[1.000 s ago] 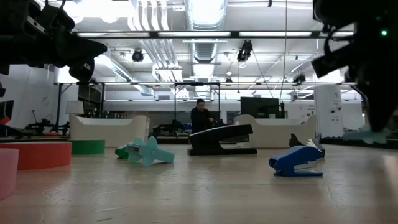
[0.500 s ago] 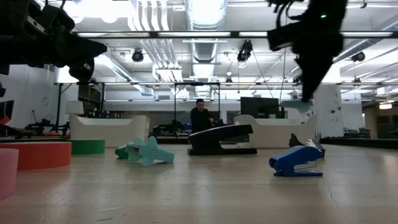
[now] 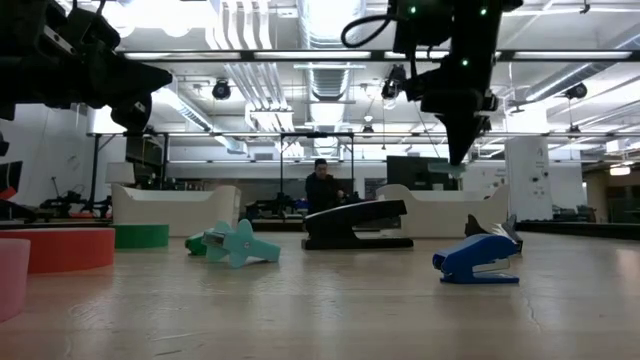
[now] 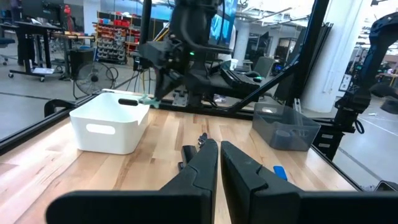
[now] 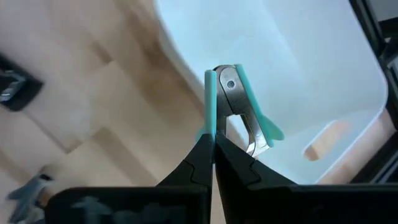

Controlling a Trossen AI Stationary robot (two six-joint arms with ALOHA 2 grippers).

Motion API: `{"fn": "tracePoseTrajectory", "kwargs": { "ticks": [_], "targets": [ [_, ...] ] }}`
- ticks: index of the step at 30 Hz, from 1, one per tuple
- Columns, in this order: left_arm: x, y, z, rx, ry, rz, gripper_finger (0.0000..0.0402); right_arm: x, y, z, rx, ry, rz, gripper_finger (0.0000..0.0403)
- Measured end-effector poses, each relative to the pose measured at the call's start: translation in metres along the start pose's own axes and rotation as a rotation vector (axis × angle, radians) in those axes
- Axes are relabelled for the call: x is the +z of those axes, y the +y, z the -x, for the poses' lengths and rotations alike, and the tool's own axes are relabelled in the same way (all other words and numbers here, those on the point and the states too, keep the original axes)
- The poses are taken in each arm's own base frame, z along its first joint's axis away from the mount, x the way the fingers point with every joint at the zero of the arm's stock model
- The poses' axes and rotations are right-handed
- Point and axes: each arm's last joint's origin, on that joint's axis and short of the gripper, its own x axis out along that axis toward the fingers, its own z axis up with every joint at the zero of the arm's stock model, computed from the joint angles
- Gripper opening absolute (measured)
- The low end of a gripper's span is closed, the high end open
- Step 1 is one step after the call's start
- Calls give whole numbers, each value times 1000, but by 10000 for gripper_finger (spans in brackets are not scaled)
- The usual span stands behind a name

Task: Pick and place Stapler, Stapler remover, tape
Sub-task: Put the right green staple remover into the right white bin

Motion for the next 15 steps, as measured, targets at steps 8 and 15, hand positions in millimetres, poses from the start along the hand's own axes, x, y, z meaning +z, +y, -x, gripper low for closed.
{"fn": "tracePoseTrajectory", "kwargs": {
  "ticks": [8, 15],
  "targets": [
    [0, 0, 0, 0, 0, 0, 23, 13, -30, -13, -3, 38, -61, 8],
    [0, 0, 0, 0, 0, 0, 23, 27, -55, -27, 84, 29, -171, 8]
  ]
}}
